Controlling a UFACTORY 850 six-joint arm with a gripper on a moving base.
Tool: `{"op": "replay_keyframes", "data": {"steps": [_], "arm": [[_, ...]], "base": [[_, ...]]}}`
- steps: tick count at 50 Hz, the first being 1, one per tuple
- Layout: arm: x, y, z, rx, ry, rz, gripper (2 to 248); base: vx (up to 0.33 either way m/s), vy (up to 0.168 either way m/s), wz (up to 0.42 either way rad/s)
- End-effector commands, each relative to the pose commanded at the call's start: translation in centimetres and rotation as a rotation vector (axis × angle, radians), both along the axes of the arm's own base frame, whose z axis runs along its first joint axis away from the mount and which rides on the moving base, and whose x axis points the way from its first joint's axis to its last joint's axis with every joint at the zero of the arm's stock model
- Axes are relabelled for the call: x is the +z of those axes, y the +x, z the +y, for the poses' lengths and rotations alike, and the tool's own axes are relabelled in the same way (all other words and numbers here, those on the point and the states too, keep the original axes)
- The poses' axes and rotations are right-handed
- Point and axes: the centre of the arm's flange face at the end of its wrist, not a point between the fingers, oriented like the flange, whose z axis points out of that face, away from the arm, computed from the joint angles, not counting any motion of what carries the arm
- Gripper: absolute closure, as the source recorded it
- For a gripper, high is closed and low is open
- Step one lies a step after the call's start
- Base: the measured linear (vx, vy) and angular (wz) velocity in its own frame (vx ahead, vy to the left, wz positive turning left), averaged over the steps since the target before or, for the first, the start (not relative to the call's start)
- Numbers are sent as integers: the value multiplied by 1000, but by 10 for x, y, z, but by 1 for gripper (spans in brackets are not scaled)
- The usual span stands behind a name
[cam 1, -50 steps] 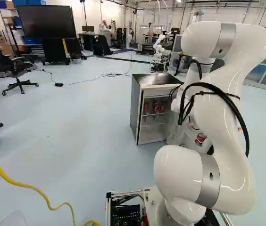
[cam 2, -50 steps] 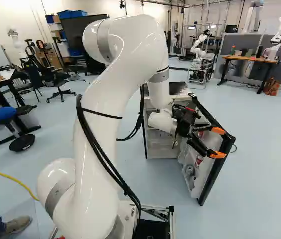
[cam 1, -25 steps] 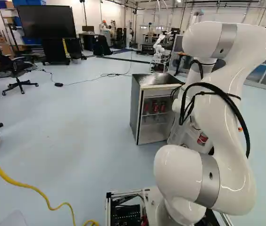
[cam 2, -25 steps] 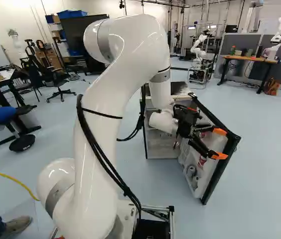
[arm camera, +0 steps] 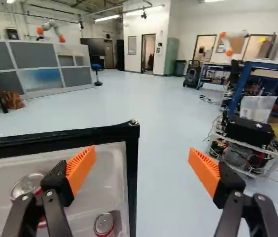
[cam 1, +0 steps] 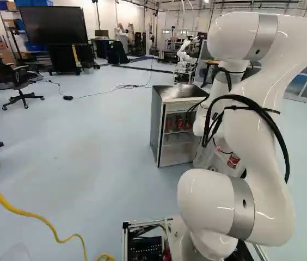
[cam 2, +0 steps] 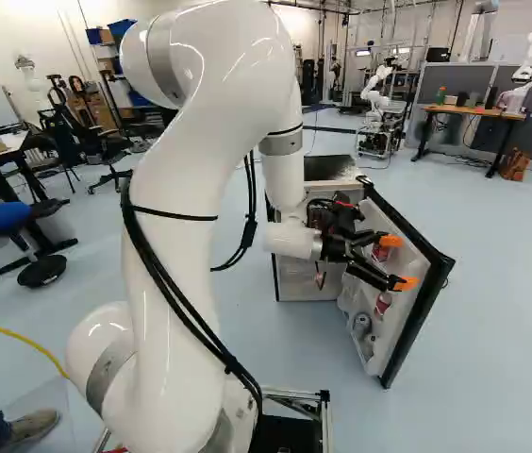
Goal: Grab a drink from the fridge
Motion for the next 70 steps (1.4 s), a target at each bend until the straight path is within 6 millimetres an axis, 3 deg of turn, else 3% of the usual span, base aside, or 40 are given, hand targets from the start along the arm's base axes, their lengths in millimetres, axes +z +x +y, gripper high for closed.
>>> {"op": "replay_keyframes", "data": {"steps": [36,70], "arm": [[9,-20,75,494,6,78,3],[5,1,101,863,-3,96,3]], "base": [[0,0,0],[0,0,0]]}}
